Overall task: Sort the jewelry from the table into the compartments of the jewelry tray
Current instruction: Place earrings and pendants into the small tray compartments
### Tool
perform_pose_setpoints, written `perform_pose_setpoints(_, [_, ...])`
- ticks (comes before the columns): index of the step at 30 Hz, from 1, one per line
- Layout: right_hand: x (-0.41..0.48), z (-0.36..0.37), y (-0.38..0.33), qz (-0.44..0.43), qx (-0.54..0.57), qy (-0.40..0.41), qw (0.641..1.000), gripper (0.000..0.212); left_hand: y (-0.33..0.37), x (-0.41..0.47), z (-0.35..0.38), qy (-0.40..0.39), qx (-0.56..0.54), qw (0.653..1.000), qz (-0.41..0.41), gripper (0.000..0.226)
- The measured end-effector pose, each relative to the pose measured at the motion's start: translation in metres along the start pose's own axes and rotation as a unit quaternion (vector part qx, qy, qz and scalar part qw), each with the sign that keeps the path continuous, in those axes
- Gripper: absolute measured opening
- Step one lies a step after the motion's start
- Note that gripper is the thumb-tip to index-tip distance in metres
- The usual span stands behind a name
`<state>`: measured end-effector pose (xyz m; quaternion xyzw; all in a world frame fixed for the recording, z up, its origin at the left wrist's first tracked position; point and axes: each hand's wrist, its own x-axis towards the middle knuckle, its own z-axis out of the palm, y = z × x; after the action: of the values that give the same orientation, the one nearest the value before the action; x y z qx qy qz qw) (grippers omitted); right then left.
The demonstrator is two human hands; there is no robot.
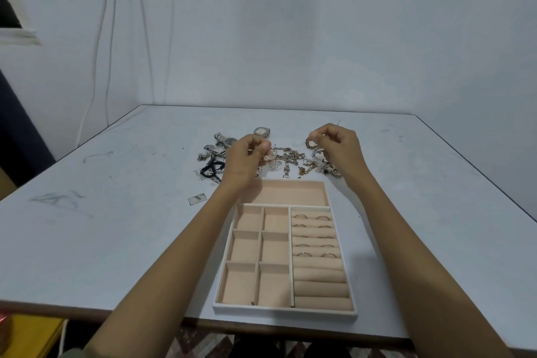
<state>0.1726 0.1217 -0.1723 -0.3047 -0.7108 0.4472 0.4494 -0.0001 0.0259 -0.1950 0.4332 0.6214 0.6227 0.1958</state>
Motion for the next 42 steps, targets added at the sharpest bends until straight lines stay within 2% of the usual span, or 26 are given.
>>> perform_pose_setpoints(5, [0.000, 0.003, -0.003, 0.054, 0.087, -0.004, 0.995, 0.019, 0.003, -0.002, -0.008, -0.001, -0.018, 1.000, -0.003, 0.007])
perform_pose_setpoints(9, [-0.001, 0.004, -0.006, 0.063, 0.113, -0.008, 0.991, 0.020, 0.012, -0.012, -0.019, -0.019, -0.056, 0.998, 0.007, 0.014])
perform_pose_setpoints(14, [-0.002, 0.002, -0.009, 0.063, 0.158, -0.023, 0.985, 0.029, 0.017, -0.040, -0.044, -0.024, -0.046, 0.998, 0.028, 0.014])
perform_pose_setpoints(22, [-0.005, 0.007, -0.012, 0.047, 0.113, -0.043, 0.992, 0.029, 0.017, -0.085, -0.071, -0.090, 0.026, 0.995, 0.043, 0.016])
perform_pose_setpoints(26, [-0.006, 0.010, -0.012, 0.040, 0.086, -0.048, 0.994, 0.027, 0.021, -0.093, -0.068, -0.122, 0.087, 0.986, 0.078, 0.011])
perform_pose_setpoints(31, [-0.007, 0.011, -0.012, 0.036, 0.064, -0.052, 0.996, 0.026, 0.020, -0.099, -0.060, -0.133, 0.065, 0.988, 0.051, 0.006])
perform_pose_setpoints(35, [-0.008, 0.013, -0.012, 0.038, 0.056, -0.055, 0.996, 0.027, 0.012, -0.097, -0.062, -0.154, 0.142, 0.971, 0.117, 0.010])
perform_pose_setpoints(39, [-0.008, 0.014, -0.012, 0.033, 0.049, -0.060, 0.996, 0.028, 0.019, -0.103, -0.062, -0.115, 0.247, 0.947, 0.170, 0.011])
perform_pose_setpoints(41, [-0.010, 0.015, -0.012, 0.027, 0.038, -0.070, 0.996, 0.029, 0.020, -0.104, -0.062, -0.119, 0.251, 0.943, 0.182, 0.010])
perform_pose_setpoints(42, [-0.011, 0.016, -0.014, 0.022, 0.025, -0.081, 0.996, 0.030, 0.020, -0.103, -0.062, -0.127, 0.216, 0.953, 0.171, 0.009])
